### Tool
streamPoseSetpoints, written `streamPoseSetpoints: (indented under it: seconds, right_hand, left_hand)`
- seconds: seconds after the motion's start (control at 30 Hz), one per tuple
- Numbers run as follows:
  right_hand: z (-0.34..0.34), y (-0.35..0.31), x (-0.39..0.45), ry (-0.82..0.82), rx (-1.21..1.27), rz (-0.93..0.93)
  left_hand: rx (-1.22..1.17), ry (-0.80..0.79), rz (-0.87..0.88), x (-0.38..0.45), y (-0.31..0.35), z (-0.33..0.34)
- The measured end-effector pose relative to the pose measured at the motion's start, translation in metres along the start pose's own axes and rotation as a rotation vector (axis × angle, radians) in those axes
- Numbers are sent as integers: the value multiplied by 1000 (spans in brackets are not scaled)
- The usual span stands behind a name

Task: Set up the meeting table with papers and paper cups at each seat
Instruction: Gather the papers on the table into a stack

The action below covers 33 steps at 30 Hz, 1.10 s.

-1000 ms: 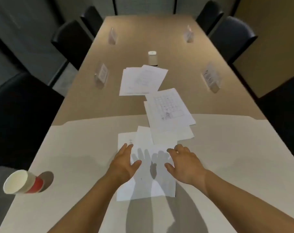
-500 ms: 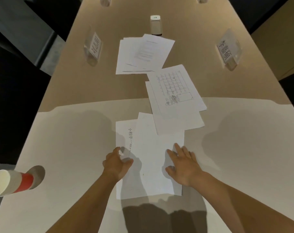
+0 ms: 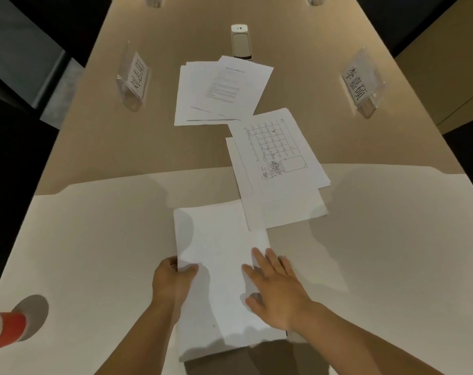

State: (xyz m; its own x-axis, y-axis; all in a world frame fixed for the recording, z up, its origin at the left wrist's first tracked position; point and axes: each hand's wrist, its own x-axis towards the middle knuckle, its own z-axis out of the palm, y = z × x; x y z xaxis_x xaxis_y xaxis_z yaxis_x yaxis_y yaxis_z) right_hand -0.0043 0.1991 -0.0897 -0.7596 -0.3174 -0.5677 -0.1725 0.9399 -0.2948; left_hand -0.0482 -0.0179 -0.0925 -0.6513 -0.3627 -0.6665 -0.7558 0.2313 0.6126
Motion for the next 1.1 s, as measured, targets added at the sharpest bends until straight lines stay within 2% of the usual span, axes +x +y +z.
streamPoseSetpoints:
  seconds: [0.1, 0.23, 0.37, 0.5, 0.57, 0.67, 0.73, 0.87, 1.0, 1.1]
  right_hand:
    - [-23, 9, 15, 163, 66, 27]
    - [-64, 38, 57, 381, 52, 189]
    - [-95, 65, 97, 282, -6, 304]
    - [-85, 74, 110, 155, 38, 352]
    - [-73, 73, 104, 221, 31, 370]
    - [-60, 74, 92, 446, -2, 323]
    - [-54, 76, 85, 515, -40, 290]
    - [-57, 78, 69, 456, -20, 272]
    - [-60, 63, 37, 286, 137, 155]
    - [-48, 50, 14, 224, 213, 75]
  left_hand:
    - [76, 14, 20, 2, 0, 2]
    - [258, 69, 116, 9, -5, 5]
    - [418, 111, 184, 9, -5, 10]
    - [566, 174, 247, 7, -5, 12]
    - [570, 157, 256, 7, -5, 13]
    - [613, 126, 307, 3, -7, 14]
    - [628, 116, 322, 1, -8, 15]
    - [631, 113, 344, 0, -9, 16]
    - [618, 101, 359, 1, -11, 15]
    - [596, 89, 374, 4, -12, 13]
